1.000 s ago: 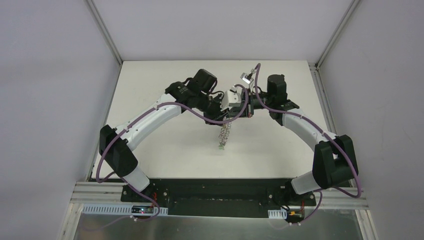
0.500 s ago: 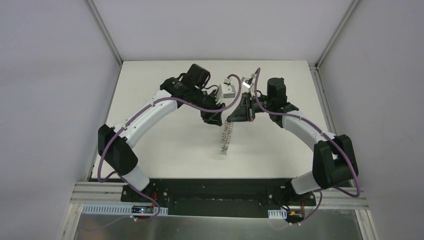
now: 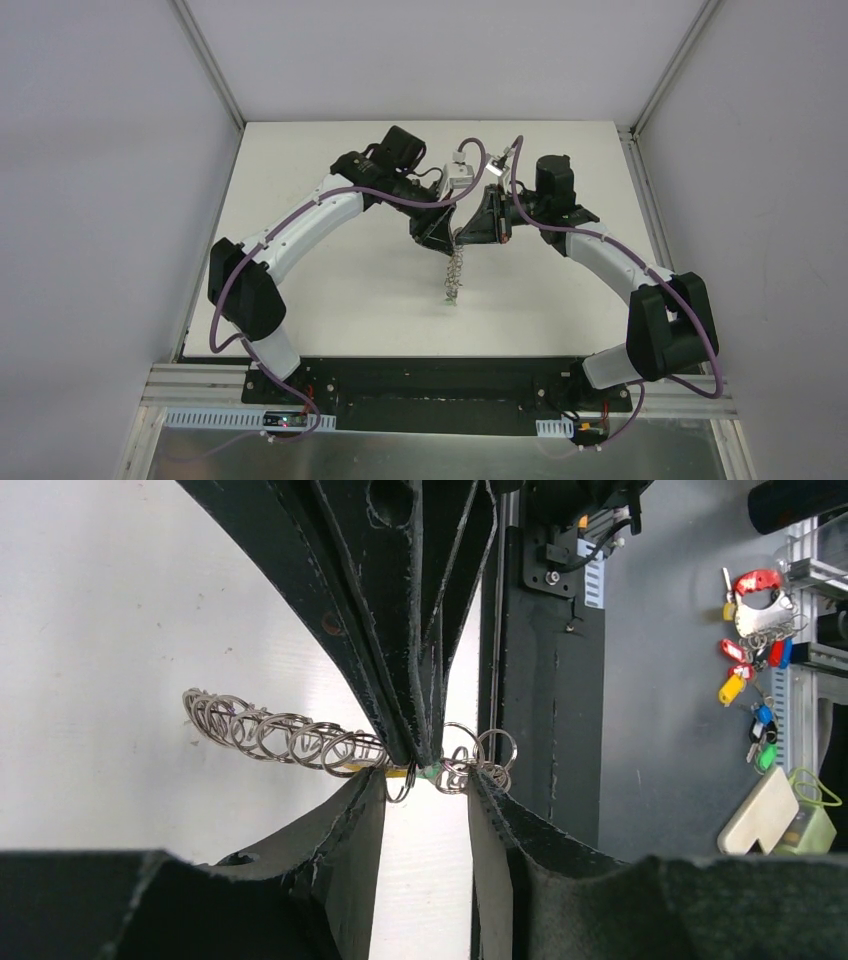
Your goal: Put the keys on the keyring
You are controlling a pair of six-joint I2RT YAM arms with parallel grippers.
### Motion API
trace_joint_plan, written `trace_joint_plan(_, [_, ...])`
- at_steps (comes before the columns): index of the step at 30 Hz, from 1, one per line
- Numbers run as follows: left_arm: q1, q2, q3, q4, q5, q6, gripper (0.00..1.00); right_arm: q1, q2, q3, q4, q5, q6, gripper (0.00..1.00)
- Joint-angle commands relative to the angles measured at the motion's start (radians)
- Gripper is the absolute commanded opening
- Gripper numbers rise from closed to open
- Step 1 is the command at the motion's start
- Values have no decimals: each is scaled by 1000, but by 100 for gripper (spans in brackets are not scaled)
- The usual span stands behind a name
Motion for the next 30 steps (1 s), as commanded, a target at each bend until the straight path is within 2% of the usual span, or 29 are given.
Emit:
trace_joint_plan(1, [8, -9, -20, 59, 66, -42, 36, -5, -47, 5, 49, -45, -9, 0])
trace_joint_plan(9, [9, 8, -18, 68, 92, -57, 24, -6, -47, 4, 48, -43, -8, 0])
trace_joint_plan(22, [25, -2, -42, 61, 92, -41, 29, -8, -44, 11, 49, -39, -4, 0])
trace_joint_plan(30, [25, 8, -31, 70, 110, -54, 16, -8, -42, 13, 50, -35, 0, 0])
